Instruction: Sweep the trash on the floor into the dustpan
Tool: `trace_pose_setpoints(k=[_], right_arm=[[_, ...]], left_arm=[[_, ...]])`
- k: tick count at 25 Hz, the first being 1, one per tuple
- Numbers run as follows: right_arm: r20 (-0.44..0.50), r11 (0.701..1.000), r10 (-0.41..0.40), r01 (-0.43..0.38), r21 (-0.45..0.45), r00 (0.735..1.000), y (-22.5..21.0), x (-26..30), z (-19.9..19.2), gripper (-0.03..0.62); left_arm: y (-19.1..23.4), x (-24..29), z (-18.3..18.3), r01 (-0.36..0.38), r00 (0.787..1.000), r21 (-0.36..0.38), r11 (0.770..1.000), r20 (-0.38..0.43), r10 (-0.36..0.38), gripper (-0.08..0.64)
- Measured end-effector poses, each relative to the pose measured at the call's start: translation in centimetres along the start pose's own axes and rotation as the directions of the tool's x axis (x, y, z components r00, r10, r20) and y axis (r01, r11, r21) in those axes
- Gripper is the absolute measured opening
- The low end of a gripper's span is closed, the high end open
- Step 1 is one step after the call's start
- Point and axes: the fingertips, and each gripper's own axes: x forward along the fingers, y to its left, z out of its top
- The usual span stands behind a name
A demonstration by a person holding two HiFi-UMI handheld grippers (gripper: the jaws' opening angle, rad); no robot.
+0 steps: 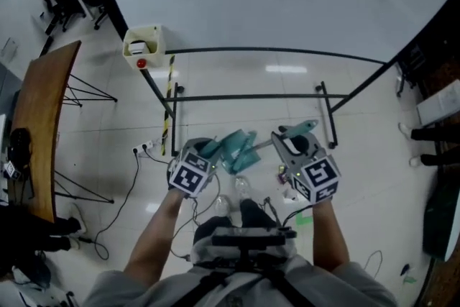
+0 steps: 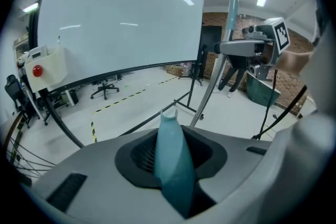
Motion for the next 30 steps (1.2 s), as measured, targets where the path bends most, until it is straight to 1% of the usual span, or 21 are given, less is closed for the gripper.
trace_pose_setpoints(k=[2, 4, 7, 10, 12, 16, 20, 22, 24, 26, 28, 30], right_arm=[[-0.027, 0.997, -0.070, 0.071, 0.032, 0.997, -1.0, -2.1, -1.6, 0.095], [-0.049, 0.986, -0.145, 0.149, 0.074, 0.988, -2.0, -4.6, -3.2, 0.095], [-0.074, 0.961, -0.241, 0.249, 0.121, 0.968, -3.8, -8.1, -5.7, 0.095], [-0.118, 0.930, -0.320, 0.336, 0.149, 0.940, -5.7, -11.9, -8.9, 0.095], [-0.145, 0.905, -0.368, 0.390, 0.173, 0.918, -6.8, -14.5, -11.4, 0.095], [-0.207, 0.846, -0.449, 0.488, 0.215, 0.869, -8.0, -19.8, -16.8, 0.095], [-0.272, 0.783, -0.513, 0.573, 0.240, 0.814, -9.3, -24.7, -22.8, 0.095], [-0.314, 0.751, -0.533, 0.610, 0.254, 0.786, -9.5, -26.9, -25.8, 0.095], [-0.338, 0.720, -0.558, 0.645, 0.256, 0.758, -9.8, -28.7, -28.3, 0.095], [-0.358, 0.696, -0.581, 0.674, 0.247, 0.731, -10.0, -30.1, -30.5, 0.095], [-0.402, 0.689, -0.579, 0.689, 0.224, 0.710, -9.9, -31.0, -32.7, 0.095], [-0.446, 0.695, -0.565, 0.692, 0.197, 0.694, -9.5, -31.2, -34.8, 0.095]], left_arm=[[-1.1, 1.4, 0.0, 0.048, 0.999, 0.044, 0.998, -0.011, -0.048, 0.110], [-2.5, 2.9, -0.2, 0.099, 0.995, 0.083, 0.992, -0.032, -0.097, 0.110], [-4.5, 5.0, -0.6, 0.155, 0.987, 0.132, 0.979, -0.066, -0.147, 0.109], [-6.6, 7.0, -1.0, 0.207, 0.976, 0.186, 0.960, -0.103, -0.190, 0.109], [-8.2, 8.2, -1.3, 0.242, 0.967, 0.232, 0.942, -0.135, -0.215, 0.109], [-11.2, 10.4, -1.3, 0.306, 0.947, 0.319, 0.897, -0.202, -0.251, 0.109], [-12.9, 12.7, -0.6, 0.321, 0.939, 0.365, 0.874, -0.241, -0.245, 0.107], [-13.3, 13.7, -0.3, 0.334, 0.934, 0.392, 0.857, -0.258, -0.246, 0.107], [-14.0, 14.7, 0.3, 0.356, 0.927, 0.423, 0.833, -0.270, -0.259, 0.107], [-14.9, 15.8, 0.9, 0.391, 0.914, 0.456, 0.799, -0.290, -0.282, 0.107], [-15.9, 16.8, 1.4, 0.435, 0.896, 0.491, 0.755, -0.321, -0.307, 0.107], [-17.1, 17.9, 1.6, 0.479, 0.875, 0.529, 0.700, -0.354, -0.331, 0.107]])
